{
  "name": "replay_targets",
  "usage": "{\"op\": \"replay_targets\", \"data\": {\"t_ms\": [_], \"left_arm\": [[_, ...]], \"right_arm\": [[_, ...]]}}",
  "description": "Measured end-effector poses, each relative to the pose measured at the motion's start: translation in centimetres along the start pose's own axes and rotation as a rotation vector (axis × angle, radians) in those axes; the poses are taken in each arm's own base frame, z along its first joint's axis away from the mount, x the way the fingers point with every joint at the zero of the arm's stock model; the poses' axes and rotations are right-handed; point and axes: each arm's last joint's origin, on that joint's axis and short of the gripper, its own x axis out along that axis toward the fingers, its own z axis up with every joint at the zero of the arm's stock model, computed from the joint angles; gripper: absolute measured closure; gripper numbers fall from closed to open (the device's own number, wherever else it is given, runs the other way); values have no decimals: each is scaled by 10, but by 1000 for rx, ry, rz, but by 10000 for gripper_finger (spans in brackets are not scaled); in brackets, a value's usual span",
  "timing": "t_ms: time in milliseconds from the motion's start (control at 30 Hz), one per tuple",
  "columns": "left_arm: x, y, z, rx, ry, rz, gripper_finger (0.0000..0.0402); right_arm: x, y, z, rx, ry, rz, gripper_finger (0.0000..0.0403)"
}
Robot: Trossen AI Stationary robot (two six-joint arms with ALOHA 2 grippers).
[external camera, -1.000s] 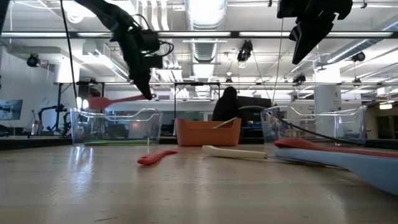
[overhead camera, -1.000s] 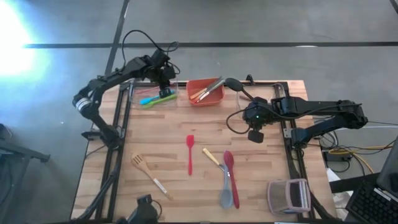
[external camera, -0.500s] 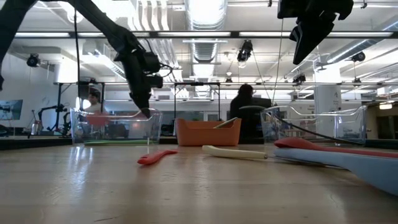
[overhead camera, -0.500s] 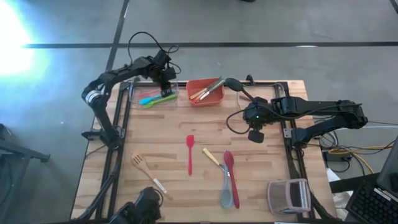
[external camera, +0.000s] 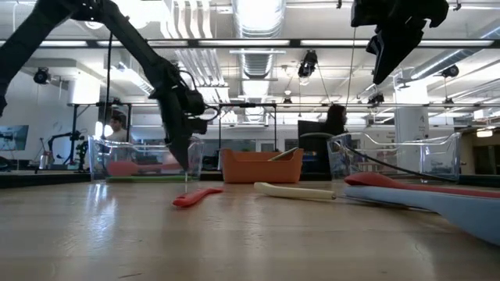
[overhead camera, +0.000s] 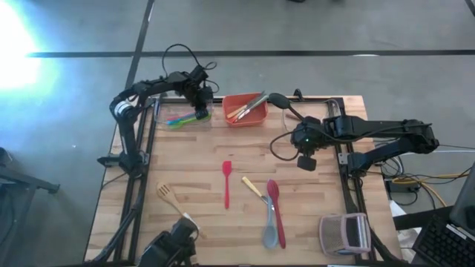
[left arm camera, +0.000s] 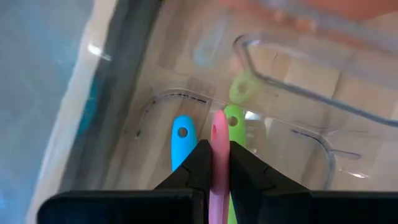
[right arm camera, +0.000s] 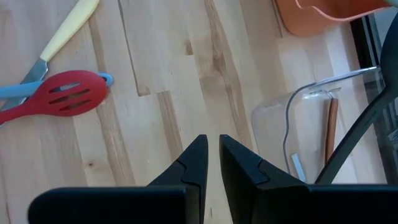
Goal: Pick & Place Kitchen Items
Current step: Put the pink spatula into the left transparent bin, then put the yellow knife into the orange bin
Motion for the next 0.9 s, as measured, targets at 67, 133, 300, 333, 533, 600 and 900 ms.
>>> {"op": "replay_targets", "data": {"t_ms": [67, 133, 300, 333, 533, 600, 900], "left_arm": [[7, 2, -1, -5, 10, -12, 365], [13, 4, -2, -4, 21, -11, 365], [19, 6, -3, -4, 34, -14, 365], [19, 6, -3, -4, 35, -13, 365], [17, 6, -3, -31, 50, 16, 323], [14, 5, -4, -47, 51, 19, 293], [-6, -1, -5, -119, 54, 29, 206]], "right_arm": [[1, 0, -1, -1, 6, -1, 369], [2, 0, -2, -1, 10, -1, 369], [4, 0, -3, -2, 16, -2, 369], [4, 0, -3, -2, 16, -2, 369], [4, 0, -3, -1, 16, -2, 369], [4, 0, -3, -1, 15, -2, 369], [3, 0, -1, -1, 8, -1, 369]]}}
